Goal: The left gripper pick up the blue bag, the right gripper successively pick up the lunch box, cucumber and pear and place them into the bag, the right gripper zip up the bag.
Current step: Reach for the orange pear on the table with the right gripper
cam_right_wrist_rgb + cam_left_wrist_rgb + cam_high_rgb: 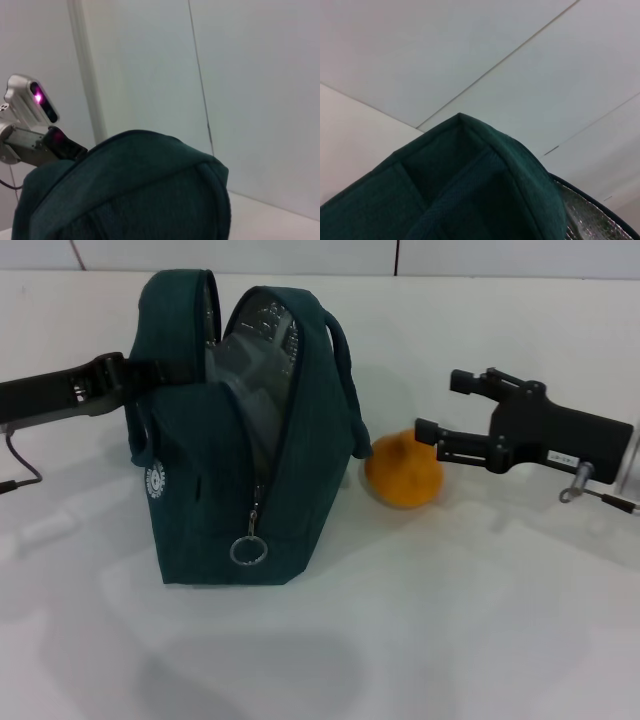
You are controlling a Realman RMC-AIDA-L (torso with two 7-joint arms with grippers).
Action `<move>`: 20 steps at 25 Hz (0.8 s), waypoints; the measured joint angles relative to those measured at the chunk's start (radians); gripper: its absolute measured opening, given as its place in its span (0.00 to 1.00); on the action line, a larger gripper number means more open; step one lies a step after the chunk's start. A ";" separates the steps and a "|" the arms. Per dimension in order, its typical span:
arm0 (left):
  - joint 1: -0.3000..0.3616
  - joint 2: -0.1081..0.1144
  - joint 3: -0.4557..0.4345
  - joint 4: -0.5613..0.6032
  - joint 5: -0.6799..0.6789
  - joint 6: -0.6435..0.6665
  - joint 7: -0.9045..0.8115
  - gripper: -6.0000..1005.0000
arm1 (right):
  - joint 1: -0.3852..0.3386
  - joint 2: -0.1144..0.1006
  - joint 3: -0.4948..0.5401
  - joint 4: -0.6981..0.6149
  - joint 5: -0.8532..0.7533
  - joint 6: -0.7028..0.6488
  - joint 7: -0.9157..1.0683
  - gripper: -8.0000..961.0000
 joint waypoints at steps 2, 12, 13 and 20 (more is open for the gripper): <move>-0.001 0.000 0.002 0.000 0.000 0.000 0.000 0.04 | 0.014 0.000 -0.012 0.017 0.009 0.007 -0.006 0.91; -0.002 -0.001 0.004 0.000 0.000 0.000 0.000 0.04 | 0.024 0.000 -0.206 0.013 0.155 0.090 -0.042 0.88; -0.002 -0.001 0.004 0.000 0.000 0.000 0.000 0.04 | 0.024 0.000 -0.207 0.013 0.157 0.091 -0.044 0.85; -0.002 0.000 0.002 0.000 0.000 0.000 0.000 0.04 | 0.022 0.000 -0.204 0.013 0.160 0.103 -0.047 0.67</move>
